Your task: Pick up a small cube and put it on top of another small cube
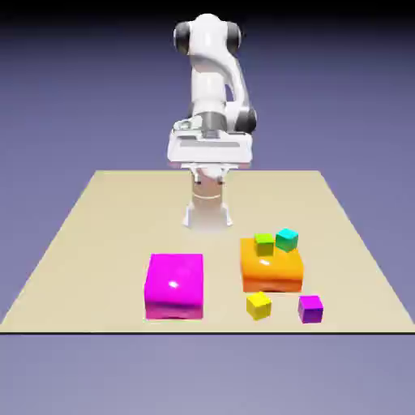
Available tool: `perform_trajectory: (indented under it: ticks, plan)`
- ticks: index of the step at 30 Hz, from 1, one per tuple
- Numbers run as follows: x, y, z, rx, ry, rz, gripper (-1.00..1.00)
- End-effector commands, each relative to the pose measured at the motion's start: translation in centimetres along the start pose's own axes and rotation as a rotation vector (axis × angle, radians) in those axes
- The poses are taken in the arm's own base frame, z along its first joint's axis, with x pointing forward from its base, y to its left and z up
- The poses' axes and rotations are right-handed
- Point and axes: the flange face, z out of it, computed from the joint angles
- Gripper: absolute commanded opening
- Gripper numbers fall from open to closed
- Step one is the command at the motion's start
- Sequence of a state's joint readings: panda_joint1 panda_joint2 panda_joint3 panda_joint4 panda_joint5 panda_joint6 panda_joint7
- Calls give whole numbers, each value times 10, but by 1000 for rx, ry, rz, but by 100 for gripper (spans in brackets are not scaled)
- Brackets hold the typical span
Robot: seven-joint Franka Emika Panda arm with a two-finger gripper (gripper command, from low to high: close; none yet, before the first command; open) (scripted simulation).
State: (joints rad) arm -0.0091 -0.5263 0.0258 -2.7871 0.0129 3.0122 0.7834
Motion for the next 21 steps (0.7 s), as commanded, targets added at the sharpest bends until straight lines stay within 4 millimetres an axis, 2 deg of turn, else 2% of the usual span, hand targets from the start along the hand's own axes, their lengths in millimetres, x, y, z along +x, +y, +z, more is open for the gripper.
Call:
perform_trajectory:
  ticks: [1,10,16,21]
  plan:
    - [-1,-1,11,-30,-23,38,0]
    - [-23,5,115,-307,-231,407,0]
    - [-53,14,181,-499,-372,672,0]
    - [-85,21,228,-667,-497,898,0]
